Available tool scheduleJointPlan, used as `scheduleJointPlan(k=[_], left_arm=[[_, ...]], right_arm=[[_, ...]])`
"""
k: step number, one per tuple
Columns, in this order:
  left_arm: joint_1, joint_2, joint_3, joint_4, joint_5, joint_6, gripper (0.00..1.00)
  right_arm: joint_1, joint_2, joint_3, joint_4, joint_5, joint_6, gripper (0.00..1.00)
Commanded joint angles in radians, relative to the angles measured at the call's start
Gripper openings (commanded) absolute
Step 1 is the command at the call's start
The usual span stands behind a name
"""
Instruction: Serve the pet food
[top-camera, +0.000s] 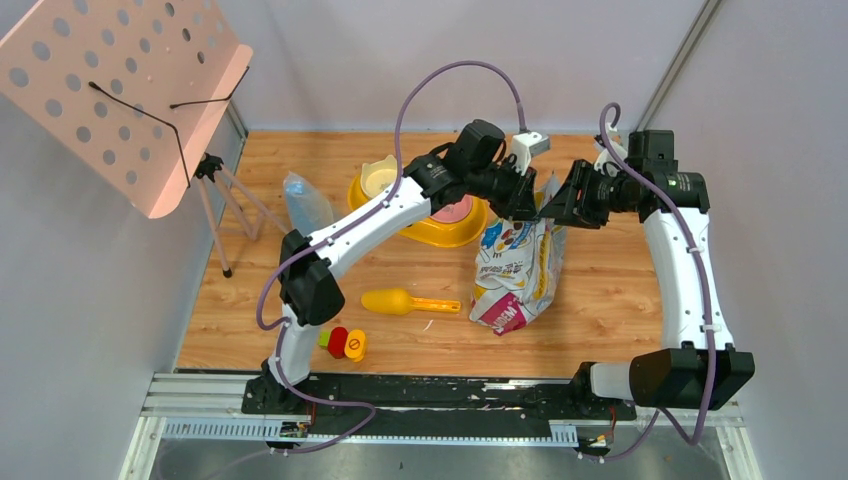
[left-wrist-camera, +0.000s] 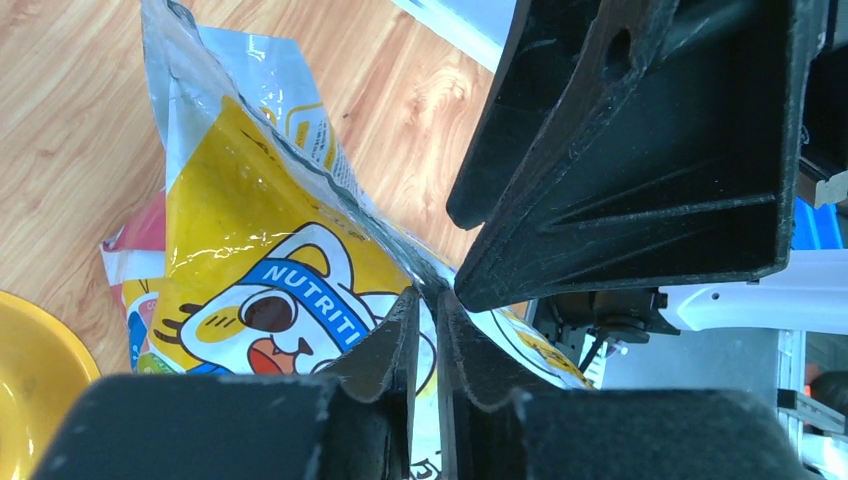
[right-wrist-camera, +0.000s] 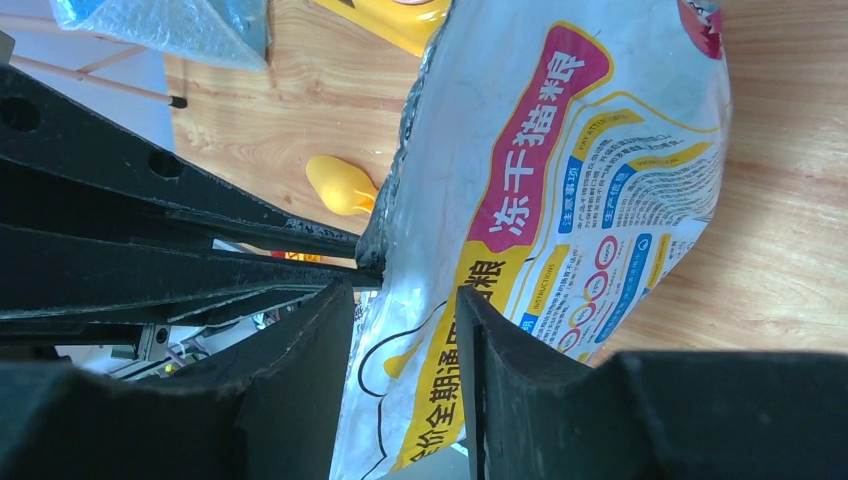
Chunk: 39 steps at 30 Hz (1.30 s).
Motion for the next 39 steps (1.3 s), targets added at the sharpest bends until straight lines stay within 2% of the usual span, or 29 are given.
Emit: scheduleJointPlan(k=[1,8,12,19,30,39], left_arm=[[0.002,0.018,0.002,0.054,0.006,0.01,0.15],[0.001,0.026,0.003,0.086,0.056,0.005,0.07],[0.002,0.027,0.001,0.104,0.1,0.004,0.0],[0.002,0.028,-0.003,0.131,0.159,0.003,0.0],[0.002,0.018,-0.02,0.155,0.198,0.003,0.0],[0.002,0.022,-0.016,0.148,0.184,0.003,0.0]], right_arm=[[0.005,0.005,-0.006,0.027,-0.045,0.02,0.43],[0.005,0.018,-0.028,0.042,-0.06,0.04,0.43],[0.005,0.021,-0.037,0.041,-0.022,0.042,0.41],[0.004,0.021,-0.03,0.037,0.031,0.044,0.35],[-0.042,0.027,-0.053,0.064,-0.013,0.089,0.27],[-0.087,0.023,-0.057,0.098,-0.119,0.126,0.3]])
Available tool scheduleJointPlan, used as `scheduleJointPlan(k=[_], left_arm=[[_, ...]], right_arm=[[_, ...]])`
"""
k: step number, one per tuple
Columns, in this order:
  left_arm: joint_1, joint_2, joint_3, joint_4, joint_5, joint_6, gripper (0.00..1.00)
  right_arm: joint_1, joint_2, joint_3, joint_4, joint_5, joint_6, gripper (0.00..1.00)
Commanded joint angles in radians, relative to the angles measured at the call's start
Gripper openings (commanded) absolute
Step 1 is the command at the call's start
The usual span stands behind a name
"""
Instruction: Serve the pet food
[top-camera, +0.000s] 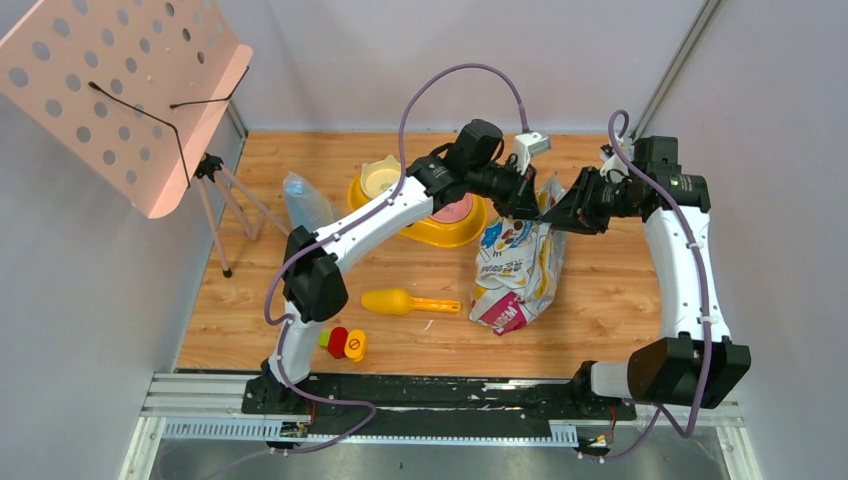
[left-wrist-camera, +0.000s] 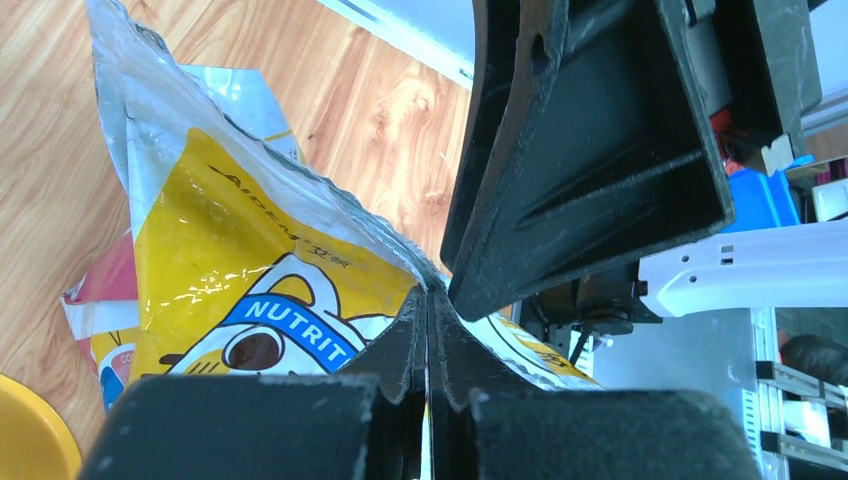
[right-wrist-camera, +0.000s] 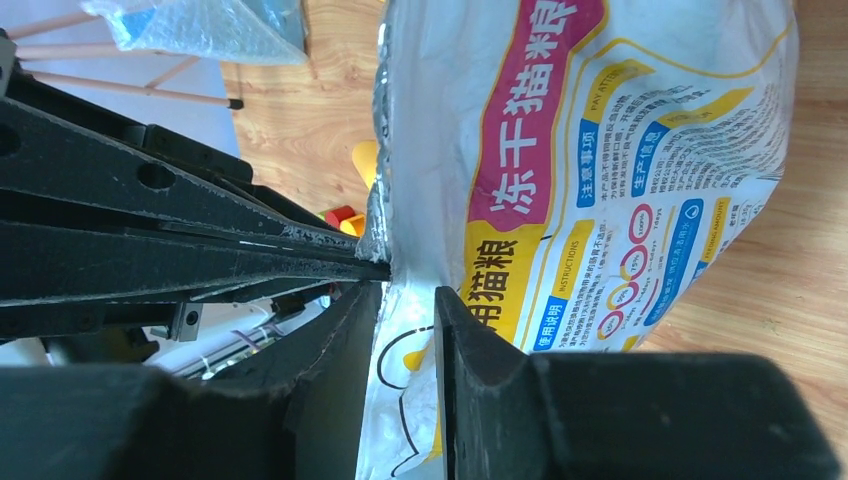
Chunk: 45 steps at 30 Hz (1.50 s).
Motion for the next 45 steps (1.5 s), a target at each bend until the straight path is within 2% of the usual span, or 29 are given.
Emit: scheduleJointPlan(k=[1,8,14,21,25,36,45], left_arm=[[-0.017,-0.008,0.008,0.044,0.046,0.007,0.0],[-0.017,-0.008,0.012,0.041,0.044,0.008,0.0],[-0.018,-0.013,0.012,0.039,0.039,0.014,0.0],[-0.021,-0.02,0.036,0.019,0.002,0.025,0.0],[-0.024,-0.023,0.054,-0.002,-0.066,0.03,0.0],[-0.028,-0.046,0.051,-0.06,-0.222,0.024,0.0],[-0.033,-0.08,0.052,-0.057,-0.249,0.029,0.0]], right_arm=[[-0.03,0.007,-0.008,0.115,-0.005,0.041,0.3],[-0.042,0.02,-0.02,0.146,-0.043,0.061,0.31],[-0.037,0.04,-0.004,0.128,0.007,0.044,0.3],[0.088,0.008,0.06,0.031,0.322,-0.073,0.27],[0.09,-0.005,0.065,-0.003,0.407,-0.095,0.25],[0.09,-0.021,0.06,-0.006,0.4,-0.101,0.2],[0.09,-0.017,0.086,-0.022,0.444,-0.12,0.13]])
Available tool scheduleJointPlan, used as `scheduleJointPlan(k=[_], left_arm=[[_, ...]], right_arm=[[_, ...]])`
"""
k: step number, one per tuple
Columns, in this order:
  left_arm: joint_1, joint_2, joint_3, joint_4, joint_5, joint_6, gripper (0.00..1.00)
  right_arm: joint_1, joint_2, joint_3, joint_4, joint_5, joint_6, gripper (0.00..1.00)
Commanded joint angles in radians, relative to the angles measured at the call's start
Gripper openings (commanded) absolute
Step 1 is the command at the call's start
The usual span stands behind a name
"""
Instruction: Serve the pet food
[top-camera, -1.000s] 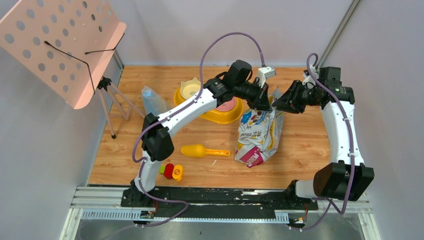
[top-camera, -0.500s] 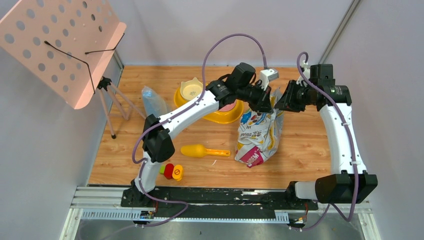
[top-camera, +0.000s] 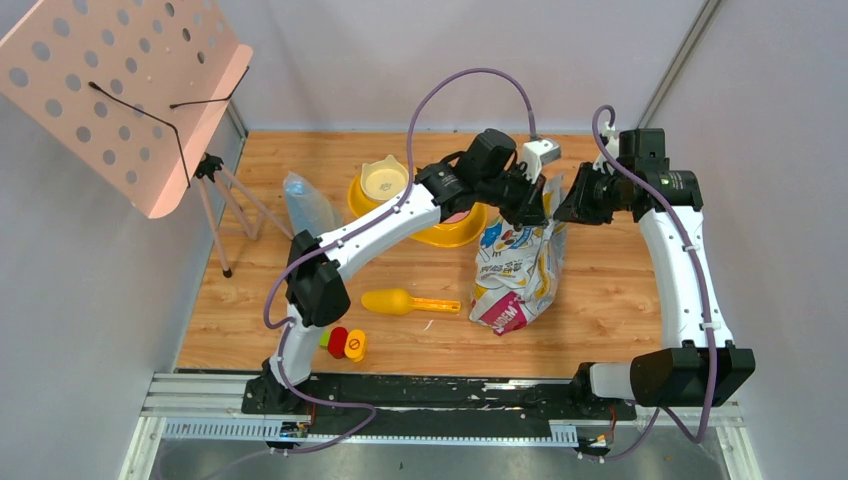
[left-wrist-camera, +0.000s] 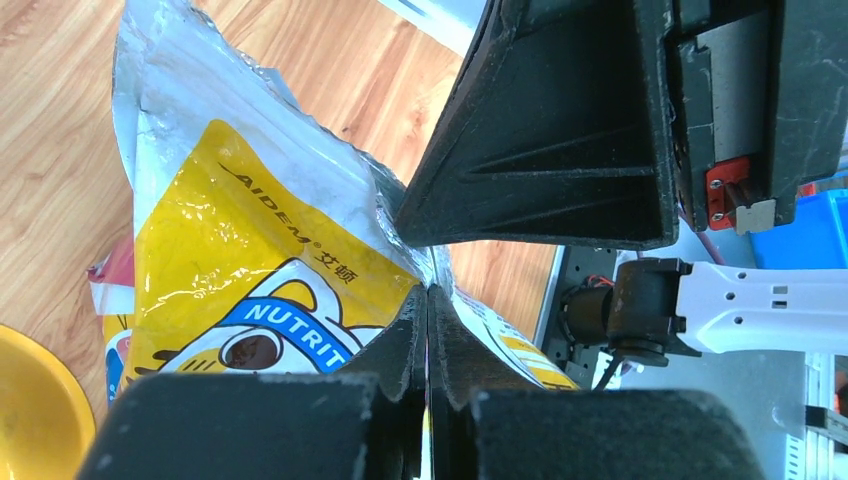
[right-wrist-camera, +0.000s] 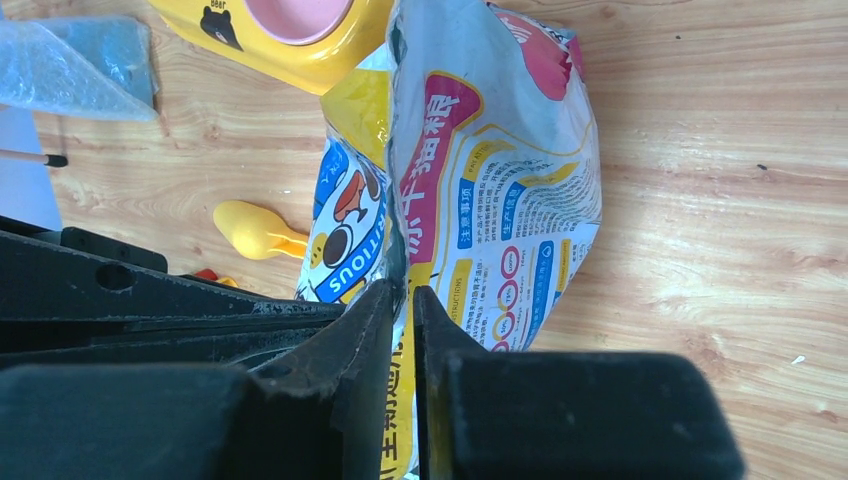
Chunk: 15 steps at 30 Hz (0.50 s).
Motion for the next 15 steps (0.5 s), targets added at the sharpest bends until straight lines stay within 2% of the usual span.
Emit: scheduleJointPlan(k=[1,5,9,15], left_arm=[[0.009,-0.082,0.035,-0.014,-0.077,0.028,0.0],[-0.002,-0.098,0.035,-0.008,-0.081,0.044,0.0],[-0.013,-0.109,0.034,-0.005,-0.079,0.059,0.0],[-0.02,-0.121,0.015,0.005,-0.092,0.065,0.0]], right_arm=[[-0.002,-0.006,0.043,-0.058,0.097,-0.037,0.13],[-0.004,0.002,0.05,-0.056,0.065,-0.022,0.13],[-0.008,-0.003,0.05,-0.045,-0.108,-0.008,0.14],[-0.01,-0.002,0.042,-0.048,-0.071,-0.009,0.16]])
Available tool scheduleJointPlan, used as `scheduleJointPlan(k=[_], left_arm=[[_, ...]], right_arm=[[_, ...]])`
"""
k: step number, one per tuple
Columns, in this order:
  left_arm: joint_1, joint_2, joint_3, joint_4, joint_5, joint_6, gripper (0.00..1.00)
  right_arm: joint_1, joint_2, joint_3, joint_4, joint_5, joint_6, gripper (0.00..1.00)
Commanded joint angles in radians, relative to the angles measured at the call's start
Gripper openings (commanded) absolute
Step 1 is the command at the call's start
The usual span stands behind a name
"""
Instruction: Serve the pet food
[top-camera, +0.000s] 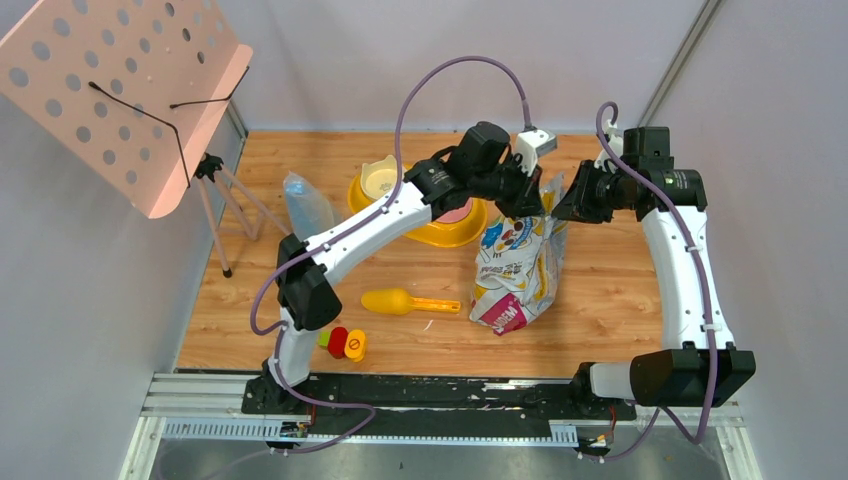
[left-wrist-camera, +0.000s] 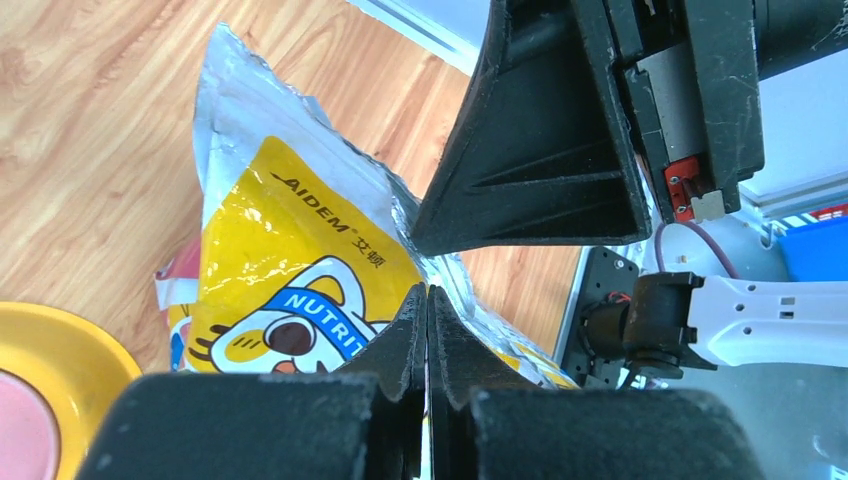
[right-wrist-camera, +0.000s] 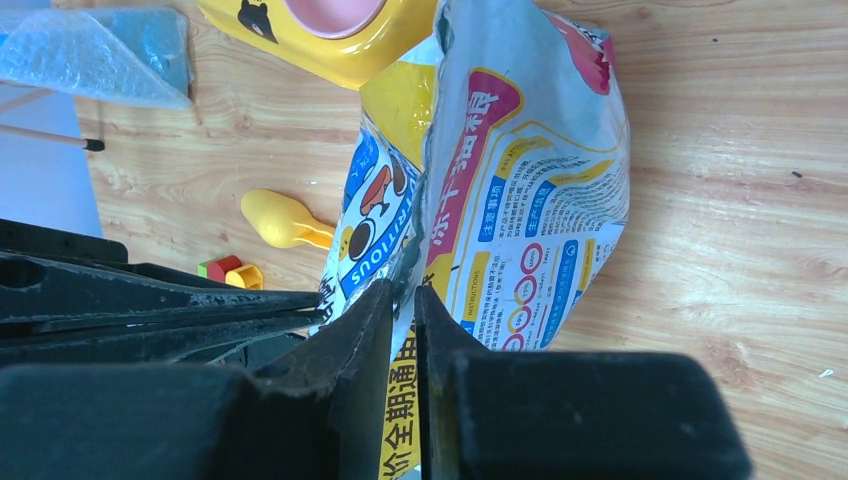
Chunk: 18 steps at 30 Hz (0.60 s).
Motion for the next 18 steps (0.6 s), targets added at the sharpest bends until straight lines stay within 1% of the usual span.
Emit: scheduleJointPlan(k=[1,4,5,6,7,9,13,18], left_arm=[[-0.006,-0.064,0.018,0.008,-0.024,0.03,0.0],[-0.007,-0.049,0.031,0.004,-0.015,0.03,0.0],[-0.007,-0.047,0.035,0.007,-0.001,0.029,0.11],[-0.007,-0.043,0.037,0.01,0.006,0.028,0.18],[-0.007,-0.04,0.038,0.012,0.018,0.024,0.3],[-0.007,-0.028,0.044,0.013,0.032,0.021,0.37],[-0.008,-0.001,0.053,0.02,0.061,0.011,0.38],[-0.009,0.027,0.052,0.028,0.076,0.002,0.3]], right_arm=[[-0.005,-0.003,0.02,-0.032,-0.01,-0.006,0.16],[-0.005,-0.005,0.026,-0.035,-0.016,-0.008,0.16],[-0.005,-0.005,0.028,-0.035,-0.023,-0.009,0.16],[-0.004,-0.005,0.028,-0.036,-0.033,-0.011,0.16],[-0.005,-0.007,0.028,-0.035,-0.039,-0.012,0.16],[-0.004,-0.007,0.028,-0.035,-0.041,-0.012,0.16],[-0.005,-0.006,0.02,-0.035,-0.041,-0.012,0.15],[-0.005,-0.011,0.018,-0.034,-0.038,-0.012,0.15]])
